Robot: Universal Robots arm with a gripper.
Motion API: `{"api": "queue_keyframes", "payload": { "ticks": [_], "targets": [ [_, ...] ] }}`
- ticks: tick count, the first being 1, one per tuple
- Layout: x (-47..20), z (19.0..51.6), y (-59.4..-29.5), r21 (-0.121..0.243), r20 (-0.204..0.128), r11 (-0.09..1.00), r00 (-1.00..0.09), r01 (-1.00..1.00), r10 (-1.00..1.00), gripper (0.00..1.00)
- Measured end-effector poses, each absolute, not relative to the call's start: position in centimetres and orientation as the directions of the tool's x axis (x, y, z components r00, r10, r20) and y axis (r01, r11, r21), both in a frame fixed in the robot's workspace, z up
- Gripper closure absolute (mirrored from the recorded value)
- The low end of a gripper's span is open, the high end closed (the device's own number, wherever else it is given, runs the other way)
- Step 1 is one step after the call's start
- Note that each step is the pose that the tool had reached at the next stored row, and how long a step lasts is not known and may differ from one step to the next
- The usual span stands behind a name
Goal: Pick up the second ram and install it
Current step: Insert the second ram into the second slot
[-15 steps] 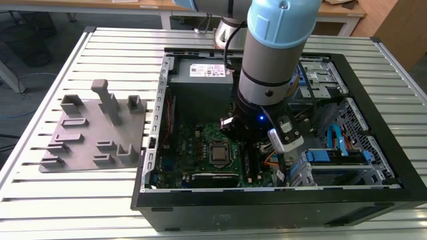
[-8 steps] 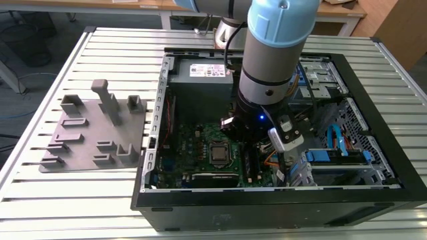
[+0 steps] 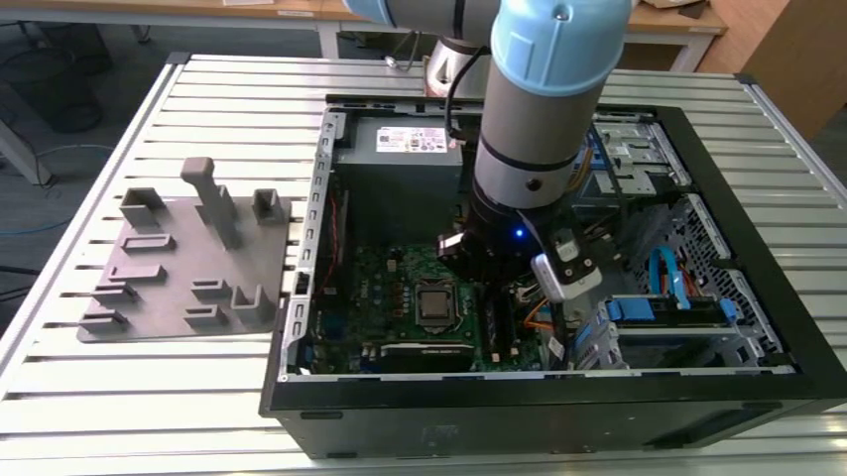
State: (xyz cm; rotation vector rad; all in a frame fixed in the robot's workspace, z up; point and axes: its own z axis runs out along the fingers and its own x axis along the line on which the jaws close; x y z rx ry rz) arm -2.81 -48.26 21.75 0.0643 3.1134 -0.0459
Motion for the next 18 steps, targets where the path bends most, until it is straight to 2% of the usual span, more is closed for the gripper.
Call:
{"api": "queue_keyframes", "payload": {
  "ticks": [18],
  "targets": [
    [-2.81, 21.56, -48.20, -0.030, -0.028, 0.999, -0.999, 0.032, 0.031, 0.86]
  ]
}}
